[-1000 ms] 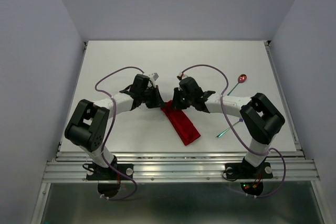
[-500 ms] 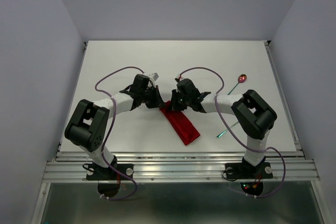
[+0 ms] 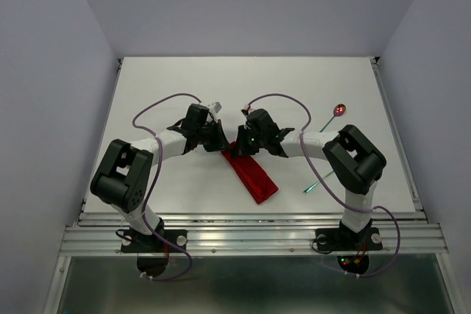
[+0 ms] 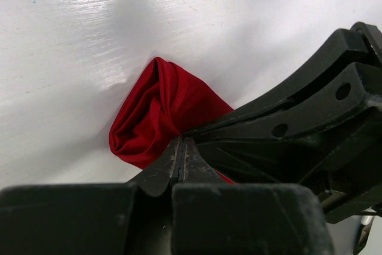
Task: Fold the napkin into a case and place the utensils inside
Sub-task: Stuff the top corner of the smaller-rectangle-folded napkin into the folded napkin.
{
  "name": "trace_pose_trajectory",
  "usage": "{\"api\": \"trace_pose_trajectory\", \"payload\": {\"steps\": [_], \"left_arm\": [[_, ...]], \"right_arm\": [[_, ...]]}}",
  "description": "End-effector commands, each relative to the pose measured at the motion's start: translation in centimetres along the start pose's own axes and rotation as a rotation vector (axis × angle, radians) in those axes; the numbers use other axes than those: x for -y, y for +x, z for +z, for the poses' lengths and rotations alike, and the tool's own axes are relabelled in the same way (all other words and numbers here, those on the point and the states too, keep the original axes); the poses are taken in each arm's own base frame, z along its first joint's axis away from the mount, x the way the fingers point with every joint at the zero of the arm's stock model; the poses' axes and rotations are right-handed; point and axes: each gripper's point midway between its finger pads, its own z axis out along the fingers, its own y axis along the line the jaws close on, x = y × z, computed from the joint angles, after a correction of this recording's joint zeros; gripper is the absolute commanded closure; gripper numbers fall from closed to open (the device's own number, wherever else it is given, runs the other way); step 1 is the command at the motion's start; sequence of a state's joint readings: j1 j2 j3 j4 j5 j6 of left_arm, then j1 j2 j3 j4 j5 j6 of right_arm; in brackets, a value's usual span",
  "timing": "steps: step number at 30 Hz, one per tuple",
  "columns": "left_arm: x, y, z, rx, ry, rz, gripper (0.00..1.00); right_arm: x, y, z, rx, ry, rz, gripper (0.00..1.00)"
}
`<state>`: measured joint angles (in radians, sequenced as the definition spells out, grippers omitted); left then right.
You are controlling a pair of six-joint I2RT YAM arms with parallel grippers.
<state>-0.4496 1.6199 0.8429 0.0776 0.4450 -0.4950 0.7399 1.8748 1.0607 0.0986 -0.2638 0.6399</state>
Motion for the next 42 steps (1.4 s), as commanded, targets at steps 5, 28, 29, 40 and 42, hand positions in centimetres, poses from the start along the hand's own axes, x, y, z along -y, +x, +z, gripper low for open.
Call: {"api": "trace_pose_trajectory", "payload": {"steps": [5,28,29,40,42], "left_arm": [[0.8,-0.3,-0.2,0.005,0.041,0.022,1.0],[0.1,-0.1,-0.2,0.011,0.052,-0.01,1.0],[0.1,0.0,-0.2,0.009,0.051,-0.01,1.0],[0.8,-0.6,-0.8,0.025,0.073,-0.002,1.0],[0.8,-0.6,-0.8,0.023,0.075,-0.002,1.0]], "right_arm": [[-0.4,-1.3,2.5,-0.01,0.011,0.043,0.99],[-1.7,-3.2,-2.7,0.115,-0.004,0.031,0.73],[-1.7,-3.2,-2.8,0.118,-0.001,0.037,0.73],[-0.2,-2.8,-0.7,0.074,0.009,0.085,0.99],[-0.2,-2.7,-0.2,0.063,0.002,0.082,0.99]]}}
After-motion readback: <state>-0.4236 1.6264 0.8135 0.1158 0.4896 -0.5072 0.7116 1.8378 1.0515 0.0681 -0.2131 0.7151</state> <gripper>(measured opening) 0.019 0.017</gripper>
